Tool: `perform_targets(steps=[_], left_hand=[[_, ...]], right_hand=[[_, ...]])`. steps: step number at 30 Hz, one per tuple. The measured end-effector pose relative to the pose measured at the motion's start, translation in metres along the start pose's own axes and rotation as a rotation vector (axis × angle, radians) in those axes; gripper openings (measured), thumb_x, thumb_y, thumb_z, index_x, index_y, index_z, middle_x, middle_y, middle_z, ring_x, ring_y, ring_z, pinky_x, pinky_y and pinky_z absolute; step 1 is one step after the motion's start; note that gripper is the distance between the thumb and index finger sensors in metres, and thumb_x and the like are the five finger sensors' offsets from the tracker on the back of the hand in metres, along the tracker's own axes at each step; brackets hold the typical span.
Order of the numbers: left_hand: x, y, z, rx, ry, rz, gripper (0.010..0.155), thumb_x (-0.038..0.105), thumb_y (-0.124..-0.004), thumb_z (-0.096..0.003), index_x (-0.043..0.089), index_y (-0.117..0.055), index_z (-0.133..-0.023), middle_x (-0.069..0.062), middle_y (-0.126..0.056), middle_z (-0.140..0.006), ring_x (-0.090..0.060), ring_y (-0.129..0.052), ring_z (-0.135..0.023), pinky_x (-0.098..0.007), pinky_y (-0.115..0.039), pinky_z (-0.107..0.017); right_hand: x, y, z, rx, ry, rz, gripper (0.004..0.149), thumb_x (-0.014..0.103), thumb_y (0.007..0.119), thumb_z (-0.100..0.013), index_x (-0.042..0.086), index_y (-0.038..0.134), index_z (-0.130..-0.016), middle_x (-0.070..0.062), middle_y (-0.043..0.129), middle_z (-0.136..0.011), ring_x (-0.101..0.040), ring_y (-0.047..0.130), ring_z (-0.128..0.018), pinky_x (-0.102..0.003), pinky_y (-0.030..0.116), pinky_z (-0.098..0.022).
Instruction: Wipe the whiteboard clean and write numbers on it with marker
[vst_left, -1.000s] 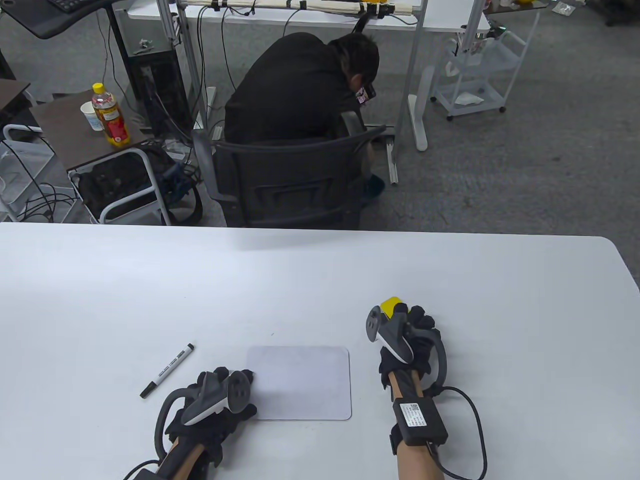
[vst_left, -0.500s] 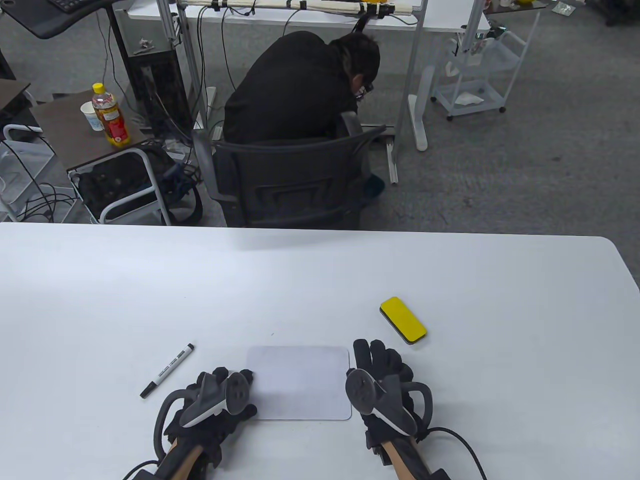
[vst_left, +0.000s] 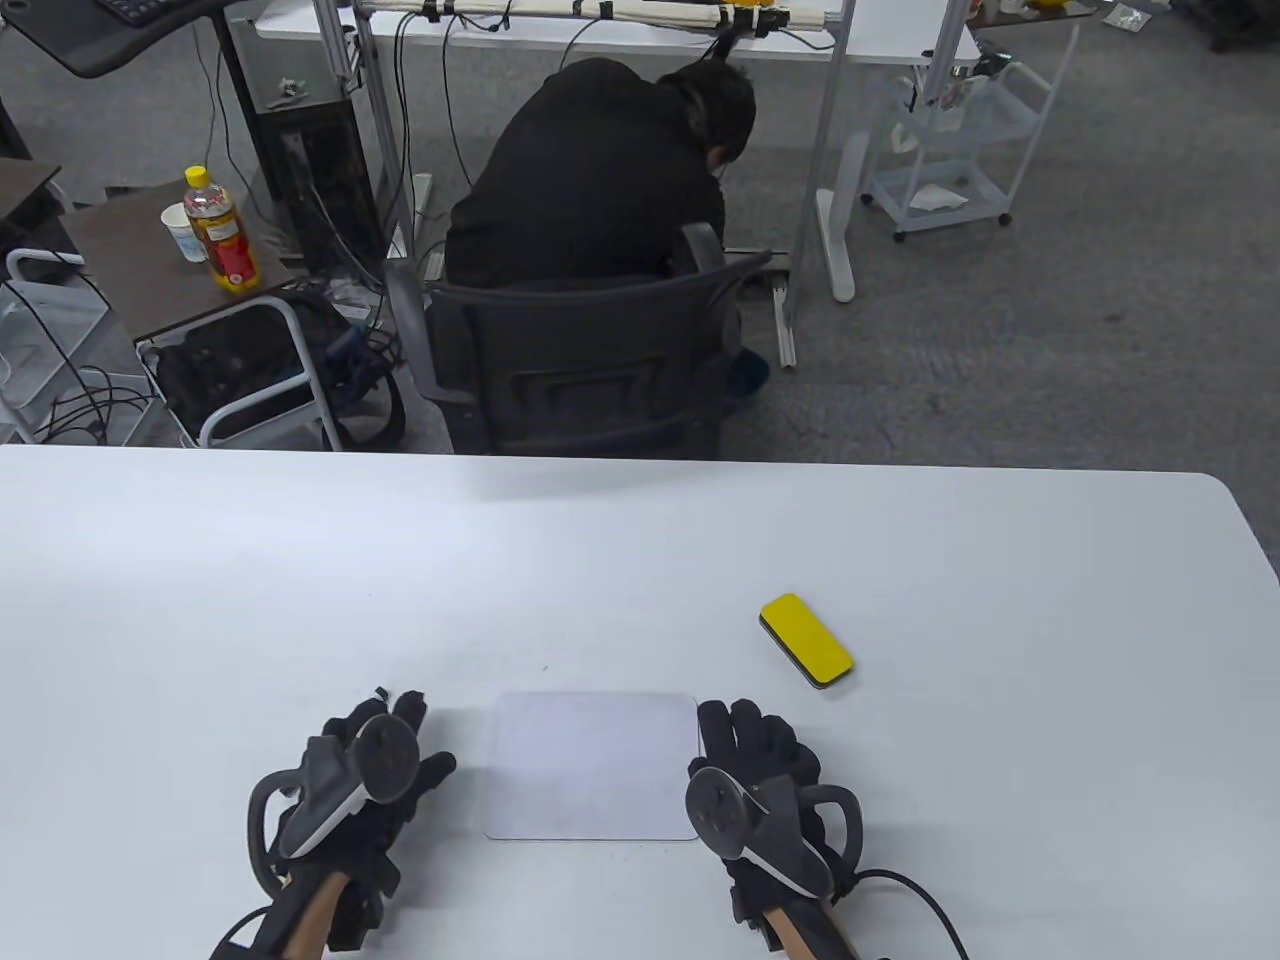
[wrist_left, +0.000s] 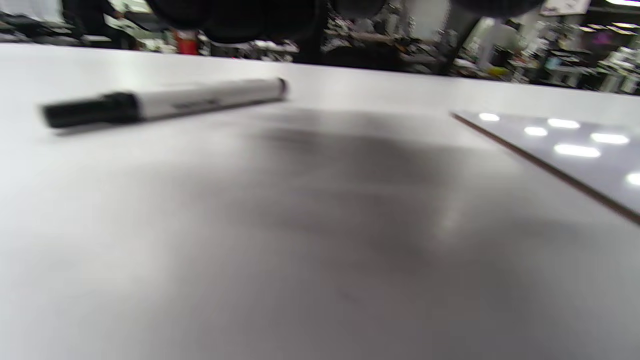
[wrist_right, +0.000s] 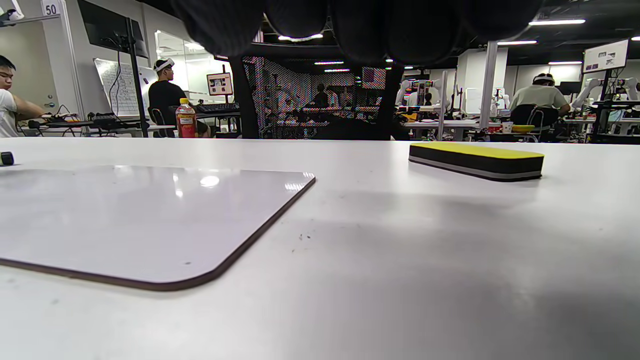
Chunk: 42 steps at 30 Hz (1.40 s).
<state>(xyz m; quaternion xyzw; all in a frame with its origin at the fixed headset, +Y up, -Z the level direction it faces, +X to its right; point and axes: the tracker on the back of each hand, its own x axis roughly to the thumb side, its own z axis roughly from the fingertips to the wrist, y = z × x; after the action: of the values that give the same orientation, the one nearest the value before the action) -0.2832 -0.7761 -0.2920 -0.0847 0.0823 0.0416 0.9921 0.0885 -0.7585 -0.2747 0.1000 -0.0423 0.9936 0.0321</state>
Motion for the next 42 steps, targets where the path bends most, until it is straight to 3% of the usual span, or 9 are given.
perform_targets(steps=[7,12,16,20,25,32,37,42], left_hand=[[-0.053,-0.004,-0.01,0.003,0.244,0.019,0.074,0.064,-0.071,-0.0551,0.03,-0.053,-0.118,-0.007,-0.063,-0.118,-0.031,-0.071,-0.102,-0.047,-0.067,-0.077],[-0.065,-0.008,-0.012,-0.042,0.313,0.015,0.074,0.062,-0.08,-0.0526,0.027,-0.062,-0.115,-0.005,-0.072,-0.113,-0.029,-0.077,-0.099,-0.046,-0.071,-0.074],[-0.066,-0.009,-0.012,-0.037,0.35,-0.031,0.059,0.057,-0.086,-0.052,0.031,-0.079,-0.104,0.0,-0.081,-0.107,-0.025,-0.082,-0.095,-0.044,-0.075,-0.071],[-0.062,-0.01,-0.012,-0.015,0.356,-0.084,0.048,0.055,-0.087,-0.0517,0.034,-0.085,-0.095,0.004,-0.087,-0.098,-0.021,-0.088,-0.089,-0.041,-0.079,-0.068],[-0.062,-0.01,-0.012,-0.017,0.333,-0.081,0.046,0.055,-0.088,-0.052,0.034,-0.087,-0.092,0.004,-0.09,-0.094,-0.019,-0.091,-0.085,-0.039,-0.081,-0.065],[-0.053,-0.005,-0.008,0.017,0.269,0.013,0.048,0.053,-0.079,-0.0557,0.032,-0.081,-0.099,0.002,-0.088,-0.096,-0.019,-0.09,-0.087,-0.038,-0.081,-0.065],[-0.024,0.01,0.007,0.12,0.091,0.116,0.049,0.052,-0.074,-0.0566,0.034,-0.074,-0.102,0.003,-0.085,-0.1,-0.019,-0.089,-0.089,-0.038,-0.081,-0.067],[0.014,0.015,0.026,0.109,-0.146,0.189,0.05,0.052,-0.071,-0.0574,0.036,-0.068,-0.105,0.002,-0.08,-0.106,-0.02,-0.085,-0.093,-0.039,-0.079,-0.07]], right_hand=[[0.001,0.0,0.001,0.002,-0.012,-0.004,0.059,0.036,0.07,-0.061,0.011,0.053,-0.111,-0.029,0.057,-0.112,-0.05,0.062,-0.095,-0.064,0.056,-0.063],[0.0,0.001,0.001,0.01,-0.013,-0.013,0.058,0.036,0.07,-0.061,0.011,0.053,-0.111,-0.029,0.057,-0.112,-0.05,0.062,-0.095,-0.064,0.056,-0.063],[-0.001,0.001,0.001,0.017,-0.012,-0.018,0.058,0.036,0.07,-0.061,0.011,0.053,-0.11,-0.029,0.057,-0.112,-0.05,0.062,-0.095,-0.064,0.056,-0.063],[-0.001,0.001,0.002,0.02,-0.012,-0.02,0.058,0.036,0.07,-0.061,0.011,0.053,-0.11,-0.029,0.058,-0.112,-0.05,0.062,-0.095,-0.064,0.056,-0.063],[0.0,0.001,0.002,0.023,-0.015,-0.022,0.058,0.036,0.07,-0.061,0.011,0.054,-0.11,-0.029,0.058,-0.112,-0.05,0.062,-0.095,-0.064,0.057,-0.063],[0.003,0.002,0.002,0.031,-0.032,-0.033,0.058,0.038,0.069,-0.061,0.011,0.054,-0.11,-0.029,0.058,-0.111,-0.05,0.062,-0.095,-0.064,0.057,-0.063],[0.01,0.0,0.004,0.024,-0.07,-0.106,0.058,0.038,0.069,-0.061,0.011,0.055,-0.11,-0.028,0.062,-0.11,-0.049,0.067,-0.093,-0.062,0.06,-0.062],[0.02,0.001,0.007,0.046,-0.135,-0.247,0.058,0.042,0.066,-0.061,0.01,0.057,-0.109,-0.025,0.072,-0.104,-0.045,0.076,-0.087,-0.059,0.065,-0.059]])
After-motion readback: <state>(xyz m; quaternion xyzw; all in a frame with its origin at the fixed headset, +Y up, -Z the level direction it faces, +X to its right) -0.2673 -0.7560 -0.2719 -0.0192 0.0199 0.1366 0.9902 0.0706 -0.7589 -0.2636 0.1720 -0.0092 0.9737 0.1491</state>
